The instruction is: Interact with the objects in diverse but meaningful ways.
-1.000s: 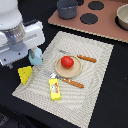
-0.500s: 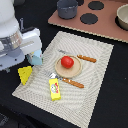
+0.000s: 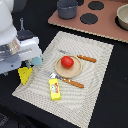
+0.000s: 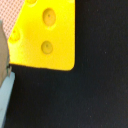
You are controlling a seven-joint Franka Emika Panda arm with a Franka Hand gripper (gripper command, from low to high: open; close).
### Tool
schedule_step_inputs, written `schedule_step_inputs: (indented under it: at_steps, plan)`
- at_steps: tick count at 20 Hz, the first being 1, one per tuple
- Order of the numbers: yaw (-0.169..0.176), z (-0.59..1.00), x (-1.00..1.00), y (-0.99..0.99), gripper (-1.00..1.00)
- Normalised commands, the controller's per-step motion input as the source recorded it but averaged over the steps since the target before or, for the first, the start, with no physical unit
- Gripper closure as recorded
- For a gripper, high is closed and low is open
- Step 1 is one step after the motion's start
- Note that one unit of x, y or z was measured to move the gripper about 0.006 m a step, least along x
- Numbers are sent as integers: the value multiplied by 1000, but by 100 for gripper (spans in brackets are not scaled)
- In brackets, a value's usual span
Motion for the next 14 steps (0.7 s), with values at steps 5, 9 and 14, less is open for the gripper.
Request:
schedule_step_inputs:
  at_steps: [5, 9, 14]
  plan:
    - [-125, -52, 344, -59, -100]
    - [-113, -122, 256, -70, -100]
    - [-8, -268, 27, -17, -100]
